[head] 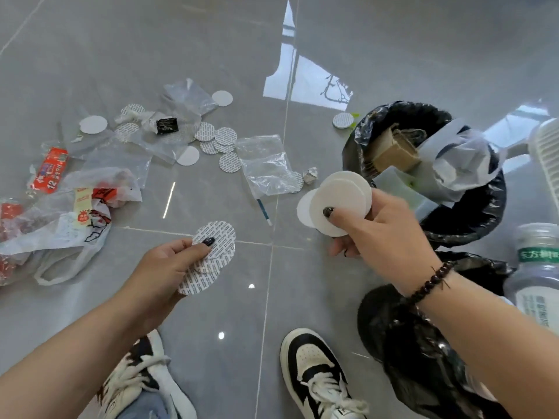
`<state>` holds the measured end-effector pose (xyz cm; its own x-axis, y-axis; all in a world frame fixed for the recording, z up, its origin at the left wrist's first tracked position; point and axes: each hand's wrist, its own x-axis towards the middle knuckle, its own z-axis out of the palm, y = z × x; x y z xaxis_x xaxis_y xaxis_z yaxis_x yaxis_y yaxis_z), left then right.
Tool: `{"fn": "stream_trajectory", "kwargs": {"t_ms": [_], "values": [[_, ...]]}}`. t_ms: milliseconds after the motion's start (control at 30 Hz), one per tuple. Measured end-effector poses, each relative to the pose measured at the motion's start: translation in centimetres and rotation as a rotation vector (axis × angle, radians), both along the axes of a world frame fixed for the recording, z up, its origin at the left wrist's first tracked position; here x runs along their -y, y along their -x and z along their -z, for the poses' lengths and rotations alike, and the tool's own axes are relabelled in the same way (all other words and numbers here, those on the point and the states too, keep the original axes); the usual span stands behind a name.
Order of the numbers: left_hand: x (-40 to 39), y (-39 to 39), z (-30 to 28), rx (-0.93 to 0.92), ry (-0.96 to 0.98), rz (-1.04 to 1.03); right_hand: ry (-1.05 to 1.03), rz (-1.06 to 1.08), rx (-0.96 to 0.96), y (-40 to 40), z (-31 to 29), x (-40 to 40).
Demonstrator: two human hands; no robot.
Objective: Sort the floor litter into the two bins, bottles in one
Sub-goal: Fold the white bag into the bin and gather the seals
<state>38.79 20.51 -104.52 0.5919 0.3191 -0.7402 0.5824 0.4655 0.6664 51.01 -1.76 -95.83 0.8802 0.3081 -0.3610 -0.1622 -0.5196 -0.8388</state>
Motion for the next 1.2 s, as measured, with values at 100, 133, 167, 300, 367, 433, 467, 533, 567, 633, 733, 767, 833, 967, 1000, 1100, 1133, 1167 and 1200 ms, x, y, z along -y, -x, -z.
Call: {"fn": "stream_trajectory", "kwargs": {"t_ms": [100, 133, 167, 300, 367, 433, 467, 533, 567, 633, 733, 767, 833, 967, 1000, 1100, 1133, 1167, 1200], "values": [[1.5, -2.8, -3.6, 0.072, -0.012, 0.068, -0.031, 0.026, 0.062, -0.8, -4.2, 4.3], [2.1, -3.9, -4.8, 0.085, -0.026, 0.135, -0.044, 0.083, 0.093, -1.3, -5.2, 5.8], [2.8, -5.0, -6.0, 0.086, -0.043, 0.21, -0.044, 0.139, 0.121, -1.9, -5.9, 7.0], [5.8, -10.4, -9.7, 0.128, -0.172, 0.454, 0.082, 0.273, 0.214, -5.7, -6.6, 10.0], [7.6, -13.0, -9.8, 0.166, -0.24, 0.5, 0.236, 0.206, 0.237, -6.9, -6.3, 10.7], [8.9, -15.1, -9.6, 0.192, -0.257, 0.495, 0.401, 0.136, 0.315, -7.4, -5.8, 11.1], [9.6, -16.1, -9.4, 0.2, -0.243, 0.49, 0.482, 0.121, 0.372, -7.7, -5.3, 11.5], [11.1, -17.6, -9.4, 0.209, -0.185, 0.477, 0.603, 0.12, 0.463, -8.1, -4.6, 12.1], [11.8, -18.2, -9.4, 0.216, -0.147, 0.471, 0.626, 0.124, 0.478, -8.4, -4.3, 12.5], [13.1, -19.0, -9.3, 0.232, -0.117, 0.469, 0.648, 0.119, 0.455, -9.0, -3.9, 13.1], [14.7, -19.9, -9.3, 0.307, -0.187, 0.464, 0.681, 0.109, 0.443, -9.5, -3.7, 13.4], [15.1, -20.2, -9.4, 0.337, -0.192, 0.446, 0.688, 0.116, 0.436, -9.6, -3.7, 13.5], [16.2, -20.6, -9.5, 0.379, -0.172, 0.425, 0.689, 0.137, 0.422, -9.6, -3.5, 13.5], [19.0, -21.2, -9.4, 0.449, -0.202, 0.509, 0.652, 0.174, 0.415, -9.1, -3.6, 13.3], [19.5, -21.2, -9.4, 0.467, -0.227, 0.532, 0.646, 0.17, 0.414, -9.1, -3.6, 13.2], [20.7, -21.2, -9.6, 0.512, -0.343, 0.637, 0.618, 0.208, 0.426, -9.2, -3.8, 13.7], [20.9, -21.0, -9.6, 0.537, -0.383, 0.679, 0.609, 0.222, 0.429, -9.2, -3.7, 13.8], [21.0, -20.7, -9.5, 0.566, -0.412, 0.72, 0.605, 0.226, 0.427, -9.1, -3.7, 13.8], [21.0, -20.5, -9.3, 0.592, -0.429, 0.752, 0.603, 0.216, 0.42, -9.0, -3.6, 13.8]]}}
